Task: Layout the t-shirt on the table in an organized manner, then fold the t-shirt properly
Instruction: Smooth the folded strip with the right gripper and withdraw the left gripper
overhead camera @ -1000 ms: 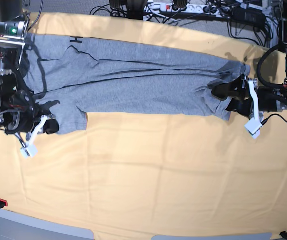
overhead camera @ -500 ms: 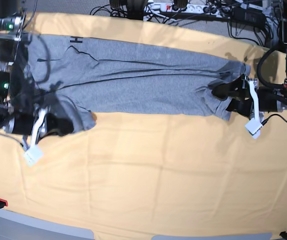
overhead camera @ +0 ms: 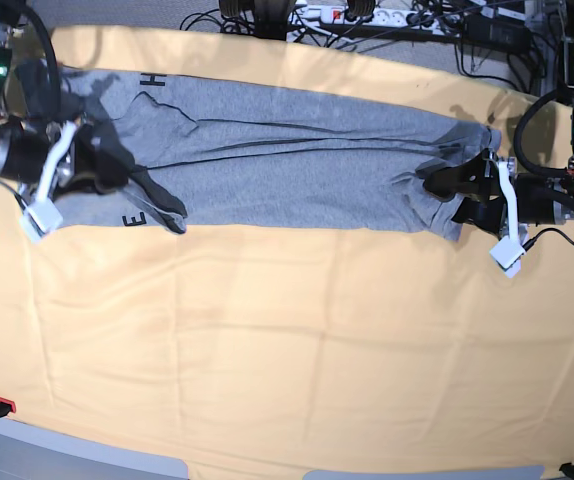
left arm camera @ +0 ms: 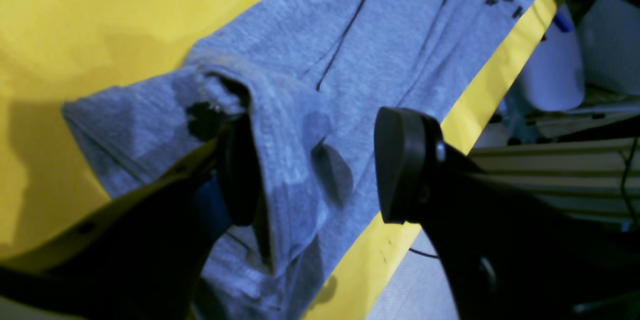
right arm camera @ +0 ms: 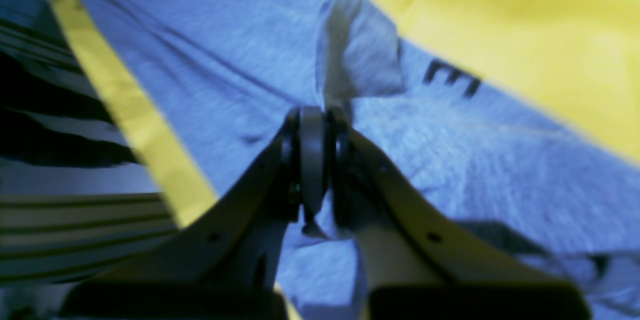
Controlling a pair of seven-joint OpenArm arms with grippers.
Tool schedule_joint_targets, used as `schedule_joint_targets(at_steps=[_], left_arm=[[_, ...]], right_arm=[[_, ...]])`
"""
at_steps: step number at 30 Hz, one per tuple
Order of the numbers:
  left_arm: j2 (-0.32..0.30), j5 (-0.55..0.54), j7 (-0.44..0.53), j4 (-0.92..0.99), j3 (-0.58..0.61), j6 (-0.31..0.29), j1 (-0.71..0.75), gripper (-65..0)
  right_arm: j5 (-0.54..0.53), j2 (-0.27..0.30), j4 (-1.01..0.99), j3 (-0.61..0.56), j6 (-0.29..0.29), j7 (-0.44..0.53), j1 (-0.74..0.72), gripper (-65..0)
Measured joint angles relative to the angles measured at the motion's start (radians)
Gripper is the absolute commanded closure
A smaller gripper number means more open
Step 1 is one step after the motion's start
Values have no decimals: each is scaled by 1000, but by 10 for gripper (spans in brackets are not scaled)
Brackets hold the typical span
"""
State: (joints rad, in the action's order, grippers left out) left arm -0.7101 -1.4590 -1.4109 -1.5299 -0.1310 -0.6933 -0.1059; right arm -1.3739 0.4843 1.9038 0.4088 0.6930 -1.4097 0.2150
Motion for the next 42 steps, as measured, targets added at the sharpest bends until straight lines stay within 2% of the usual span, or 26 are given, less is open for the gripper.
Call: schedule_joint_targets(at_steps=[9, 12, 16, 22, 25, 30, 37, 42], left_arm=[[0, 0, 0, 0, 0, 0, -2, -371], [0, 0, 0, 0, 0, 0, -6, -371], [0, 0, 0, 0, 0, 0, -8, -371], [0, 0, 0, 0, 0, 0, -8, -371], [0, 0, 0, 0, 0, 0, -8, -371], [-2, 0, 0, 0, 0, 0, -8, -371], [-26, 0, -4, 0, 0, 0, -37, -371], [-40, 3, 1, 0, -83, 0, -84, -371]], right_arm=[[15, 0, 1, 57, 0, 0, 178, 0], [80, 0, 1, 57, 0, -2, 215, 0], [151, 0, 1, 57, 0, -1, 240, 0], [152, 0, 1, 57, 0, 2, 273, 0], [196, 3, 1, 57, 0, 3, 283, 0], [189, 45, 1, 57, 0, 6, 308, 0], [188, 45, 1, 57, 0, 6, 308, 0], [189, 44, 0, 57, 0, 6, 308, 0]])
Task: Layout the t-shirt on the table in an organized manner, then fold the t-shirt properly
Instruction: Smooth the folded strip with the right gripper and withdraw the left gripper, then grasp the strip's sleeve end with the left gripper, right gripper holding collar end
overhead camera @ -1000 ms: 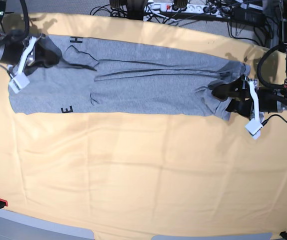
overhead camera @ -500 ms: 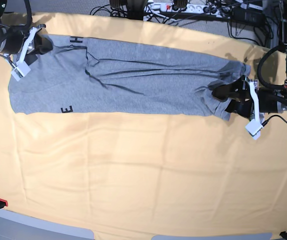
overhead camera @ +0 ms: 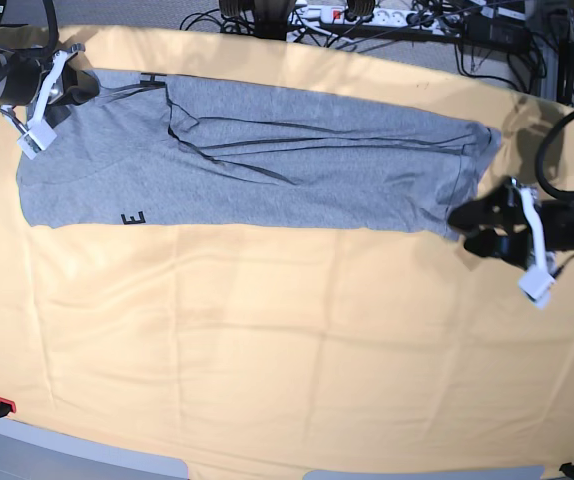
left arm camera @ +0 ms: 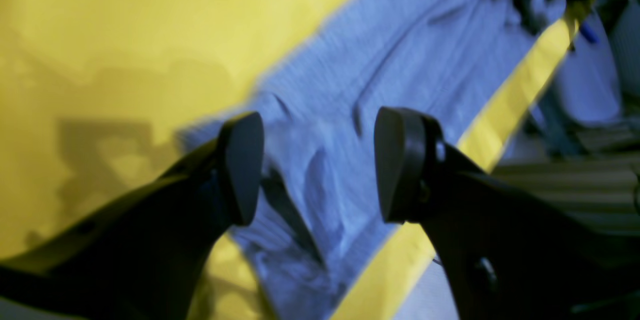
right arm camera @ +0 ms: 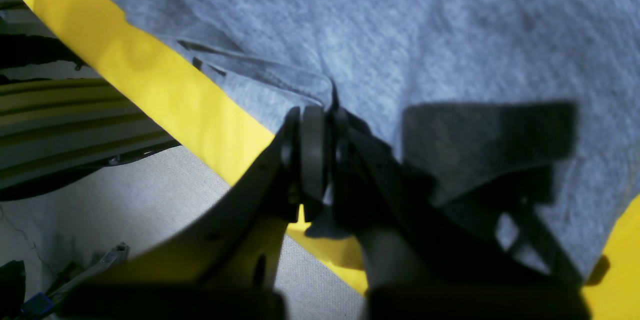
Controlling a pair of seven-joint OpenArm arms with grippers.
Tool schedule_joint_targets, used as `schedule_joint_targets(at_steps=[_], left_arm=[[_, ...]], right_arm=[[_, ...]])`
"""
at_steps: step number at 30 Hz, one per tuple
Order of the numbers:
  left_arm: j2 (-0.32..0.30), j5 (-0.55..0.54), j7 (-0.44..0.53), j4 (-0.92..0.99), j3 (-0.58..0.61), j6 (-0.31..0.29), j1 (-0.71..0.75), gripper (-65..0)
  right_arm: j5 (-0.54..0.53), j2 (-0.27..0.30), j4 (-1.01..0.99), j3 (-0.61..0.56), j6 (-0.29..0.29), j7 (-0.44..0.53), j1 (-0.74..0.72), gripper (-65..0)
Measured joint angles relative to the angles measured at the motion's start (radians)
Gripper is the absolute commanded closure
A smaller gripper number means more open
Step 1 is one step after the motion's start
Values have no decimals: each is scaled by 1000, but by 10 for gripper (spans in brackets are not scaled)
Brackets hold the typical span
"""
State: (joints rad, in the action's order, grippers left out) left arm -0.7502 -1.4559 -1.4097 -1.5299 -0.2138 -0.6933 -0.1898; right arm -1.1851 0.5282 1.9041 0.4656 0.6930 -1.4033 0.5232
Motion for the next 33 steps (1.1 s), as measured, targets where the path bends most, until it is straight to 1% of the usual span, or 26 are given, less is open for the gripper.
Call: schedule_joint_targets(at_steps=[5, 7, 10, 12, 15, 18, 19, 22, 23, 24, 25, 27, 28, 29, 30, 31, 33], left_arm=[[1, 5, -5, 0, -143, 0, 1, -371], [2, 5, -4, 0, -203, 0, 0, -371], [2, 5, -6, 0, -291, 0, 1, -371], [2, 5, -5, 0, -339, 8, 1, -371], [1, 5, -2, 0, -379, 8, 16, -371], [7, 8, -6, 0, -382, 8, 34, -371], [11, 8, -5, 0, -382, 8, 34, -371], [19, 7, -5, 0, -381, 8, 32, -371], [18, 7, -5, 0, -381, 8, 32, -371], [18, 7, -5, 0, -381, 8, 32, -371], [18, 7, -5, 0, -381, 8, 32, -371], [18, 8, -5, 0, -381, 8, 32, -371], [18, 8, -5, 0, -381, 8, 32, -371], [18, 8, -5, 0, -381, 8, 31, -371], [18, 8, -5, 0, -381, 8, 32, -371], [18, 10, -5, 0, -381, 8, 32, -371], [17, 24, -4, 0, -381, 8, 32, -371]], right_arm=[[8, 0, 0, 0, 0, 0, 0, 0], [61, 0, 0, 0, 0, 3, 0, 0], [174, 0, 0, 0, -36, 4, 0, 0], [211, -1, 0, 0, -75, 7, 0, 0], [216, -3, 0, -1, -106, 7, 0, 0], [216, -3, 0, -1, -106, 7, 0, 0], [216, -3, 0, -1, -105, 7, 0, -19], [177, -2, 0, -1, -80, 4, 0, -229], [145, -2, 0, -1, -59, 2, -1, -282], [94, -2, 0, -1, -41, -4, 0, -312], [39, -2, 1, -1, -18, -4, 0, -319], [-28, 3, 37, -1, -4, -4, 0, -317], [-39, 10, 66, -1, -4, -3, 0, -317], [-36, 17, 95, 5, -21, 0, -1, -316], [-31, 19, 125, 21, -26, -3, -1, -314], [-26, 19, 158, 45, -43, -6, -1, -314], [-36, 19, 233, 103, -41, -8, 0, -313]])
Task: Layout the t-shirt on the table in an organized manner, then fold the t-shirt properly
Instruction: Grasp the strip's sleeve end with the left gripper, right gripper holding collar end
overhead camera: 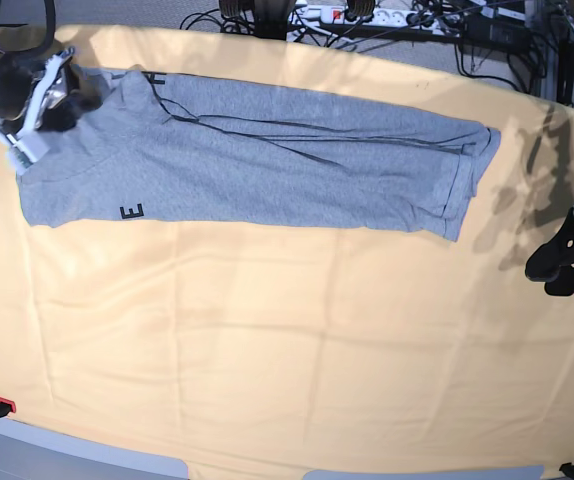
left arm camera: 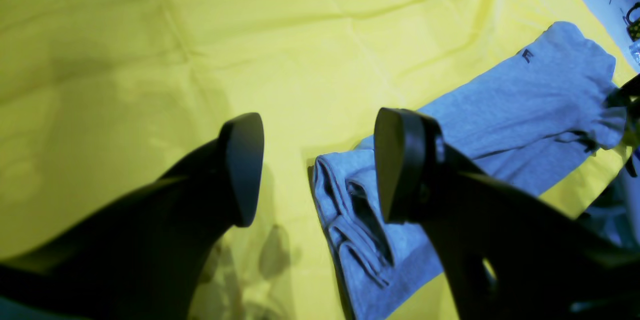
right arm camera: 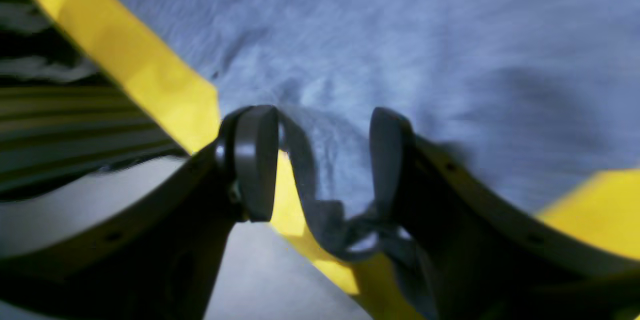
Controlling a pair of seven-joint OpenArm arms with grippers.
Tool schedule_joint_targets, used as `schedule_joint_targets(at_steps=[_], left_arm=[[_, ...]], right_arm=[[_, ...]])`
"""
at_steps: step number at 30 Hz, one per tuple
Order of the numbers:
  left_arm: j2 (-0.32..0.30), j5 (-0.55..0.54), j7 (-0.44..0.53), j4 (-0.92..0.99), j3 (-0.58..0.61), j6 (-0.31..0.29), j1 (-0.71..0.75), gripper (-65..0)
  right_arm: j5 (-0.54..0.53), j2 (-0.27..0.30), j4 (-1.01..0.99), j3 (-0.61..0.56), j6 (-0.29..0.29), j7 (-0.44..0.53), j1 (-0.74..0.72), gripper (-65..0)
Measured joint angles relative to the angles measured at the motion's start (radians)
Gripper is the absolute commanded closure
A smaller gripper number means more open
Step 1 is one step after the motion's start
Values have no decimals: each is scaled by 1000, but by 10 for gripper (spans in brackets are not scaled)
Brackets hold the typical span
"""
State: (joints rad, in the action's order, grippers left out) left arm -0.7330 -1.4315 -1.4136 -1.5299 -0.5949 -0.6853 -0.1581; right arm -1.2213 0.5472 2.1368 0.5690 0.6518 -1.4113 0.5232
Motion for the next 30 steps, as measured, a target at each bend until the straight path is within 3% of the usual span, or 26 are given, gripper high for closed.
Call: schedule_joint_targets(at_steps=[4, 7, 9, 16, 22, 25, 30], left_arm=[[-1, 3, -1, 0, 0, 0, 0, -371], [-2, 6, -1, 0, 0, 0, 0, -371], [-1, 6, -2, 0, 0, 0, 0, -371], [-1, 6, -1, 0, 0, 0, 0, -371], [0, 69, -4, 0, -32, 0, 0, -371], [-1, 68, -1, 0, -82, 1, -1, -371], [-1, 86, 0, 26, -99, 19, 9, -371]], right_arm=[[-102, -2, 69, 125, 33, 8, -4, -305], [-70, -31, 47, 154, 41, 5, -3, -144], [-12, -58, 9, 145, 41, 88, 0, 0], [119, -77, -176, 108, 41, 275, -8, 0], [130, -135, -210, 108, 41, 307, -99, 0], [203, -165, -269, 108, 41, 293, -127, 0], [200, -165, -366, 69, 41, 305, -151, 0]])
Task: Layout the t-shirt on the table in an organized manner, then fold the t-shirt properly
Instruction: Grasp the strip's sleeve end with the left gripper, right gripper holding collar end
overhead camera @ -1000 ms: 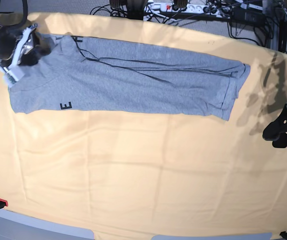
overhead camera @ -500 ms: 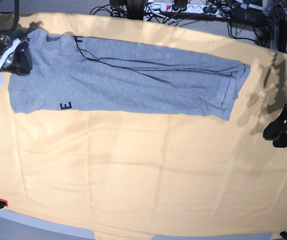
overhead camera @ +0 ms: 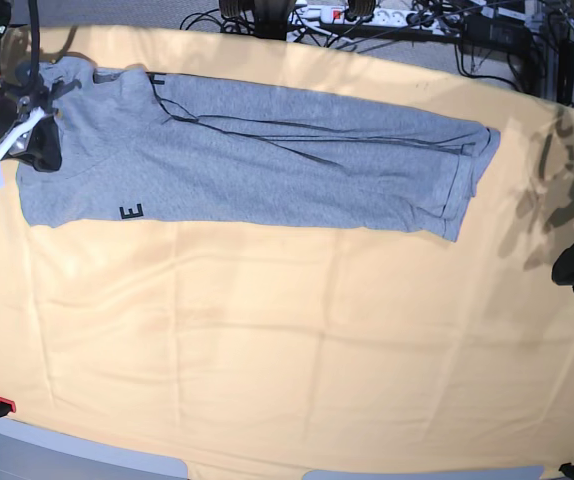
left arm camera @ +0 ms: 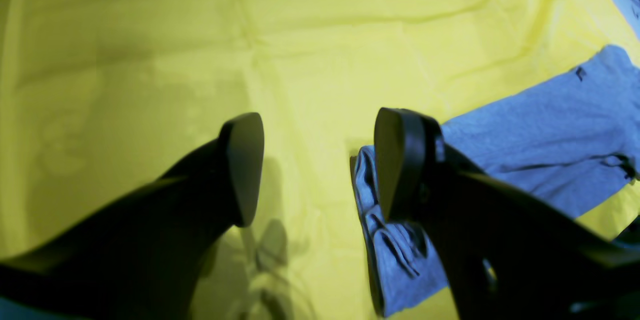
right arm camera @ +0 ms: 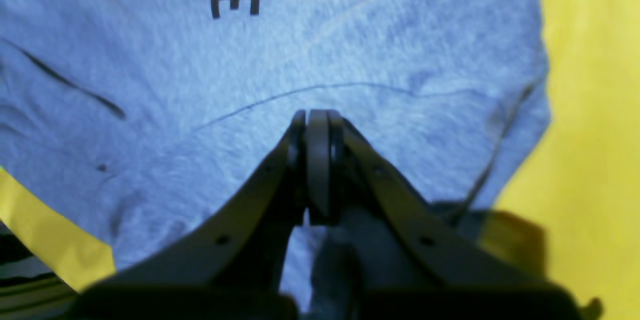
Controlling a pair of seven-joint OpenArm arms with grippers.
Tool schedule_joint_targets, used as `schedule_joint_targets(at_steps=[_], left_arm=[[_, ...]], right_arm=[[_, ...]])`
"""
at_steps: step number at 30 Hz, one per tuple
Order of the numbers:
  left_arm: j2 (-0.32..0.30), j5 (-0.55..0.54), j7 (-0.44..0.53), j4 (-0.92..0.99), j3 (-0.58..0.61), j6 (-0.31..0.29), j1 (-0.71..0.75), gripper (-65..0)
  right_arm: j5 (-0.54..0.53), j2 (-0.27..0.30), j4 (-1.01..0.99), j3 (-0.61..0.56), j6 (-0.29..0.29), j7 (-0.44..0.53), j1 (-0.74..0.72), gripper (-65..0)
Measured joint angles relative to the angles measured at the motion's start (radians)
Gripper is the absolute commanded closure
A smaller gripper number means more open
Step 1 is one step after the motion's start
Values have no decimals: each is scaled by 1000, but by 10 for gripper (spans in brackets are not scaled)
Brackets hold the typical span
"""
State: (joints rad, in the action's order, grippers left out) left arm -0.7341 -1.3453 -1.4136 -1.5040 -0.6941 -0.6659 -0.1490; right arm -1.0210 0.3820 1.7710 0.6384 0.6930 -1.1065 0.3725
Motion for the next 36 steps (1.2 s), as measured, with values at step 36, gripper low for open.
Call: schedule_joint_targets(at_steps=[36], left_arm=[[197, 117, 119, 233, 0, 3, 232, -378]], right_arm=[[124, 3, -75, -87, 5, -8, -2, 0]])
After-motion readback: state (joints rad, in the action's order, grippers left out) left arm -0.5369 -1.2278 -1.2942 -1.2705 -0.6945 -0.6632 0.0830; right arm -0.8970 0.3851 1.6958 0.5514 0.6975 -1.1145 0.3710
